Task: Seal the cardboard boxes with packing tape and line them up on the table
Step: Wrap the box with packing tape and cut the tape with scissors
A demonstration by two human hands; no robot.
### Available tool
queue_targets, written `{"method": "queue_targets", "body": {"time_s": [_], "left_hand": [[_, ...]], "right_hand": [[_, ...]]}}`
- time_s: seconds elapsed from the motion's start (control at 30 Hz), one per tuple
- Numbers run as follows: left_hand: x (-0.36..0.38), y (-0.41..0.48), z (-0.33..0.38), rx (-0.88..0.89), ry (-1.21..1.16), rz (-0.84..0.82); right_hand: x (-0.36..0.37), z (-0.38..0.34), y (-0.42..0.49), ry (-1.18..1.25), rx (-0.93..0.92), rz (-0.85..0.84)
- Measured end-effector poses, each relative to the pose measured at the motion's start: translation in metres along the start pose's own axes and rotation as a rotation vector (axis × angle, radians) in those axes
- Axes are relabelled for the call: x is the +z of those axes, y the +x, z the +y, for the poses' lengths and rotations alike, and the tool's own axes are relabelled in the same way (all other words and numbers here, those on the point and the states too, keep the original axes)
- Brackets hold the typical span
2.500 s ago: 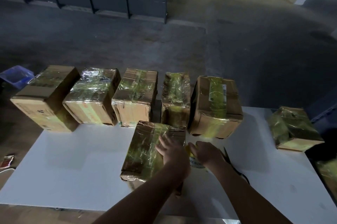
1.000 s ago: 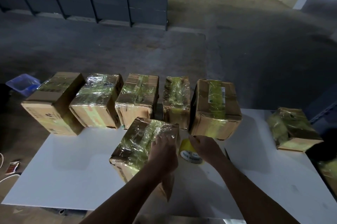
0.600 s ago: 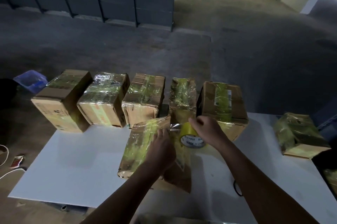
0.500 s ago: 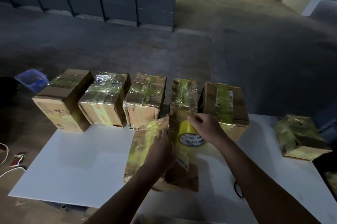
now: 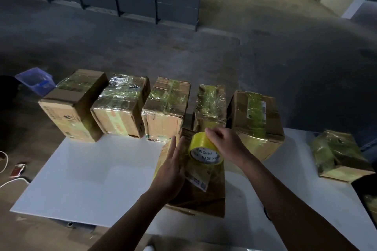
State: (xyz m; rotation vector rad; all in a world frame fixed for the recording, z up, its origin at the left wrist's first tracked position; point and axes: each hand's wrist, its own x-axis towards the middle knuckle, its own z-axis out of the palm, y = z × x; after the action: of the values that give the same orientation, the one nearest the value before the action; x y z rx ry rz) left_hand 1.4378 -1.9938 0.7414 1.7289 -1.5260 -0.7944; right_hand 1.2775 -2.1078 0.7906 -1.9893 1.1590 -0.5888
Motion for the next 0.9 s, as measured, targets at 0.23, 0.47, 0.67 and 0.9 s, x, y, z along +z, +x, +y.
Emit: {"method": "queue_targets", "body": {"time_s": [0.23, 0.47, 0.67, 0.9], "left_hand": [[-0.002, 0.002, -0.017, -0.036, -0.107, 0.006], [0.002, -0.001, -0.032, -0.054, -0.189, 0.01], [-0.004, 0.0, -0.036, 0.044, 0.101, -0.046], [-0.012, 0.013, -0.044, -0.07, 0.43, -0.175]], "right_hand": [[0.012, -0.001, 0.001, 0.166, 0.066, 0.039], [0.026, -0.006, 0.007, 0.094, 0.032, 0.014], [0.039, -0.001, 0.003, 0.167, 0.068, 0.066], [0.04, -0.002, 0.005, 0.145, 0.122, 0.075]]}}
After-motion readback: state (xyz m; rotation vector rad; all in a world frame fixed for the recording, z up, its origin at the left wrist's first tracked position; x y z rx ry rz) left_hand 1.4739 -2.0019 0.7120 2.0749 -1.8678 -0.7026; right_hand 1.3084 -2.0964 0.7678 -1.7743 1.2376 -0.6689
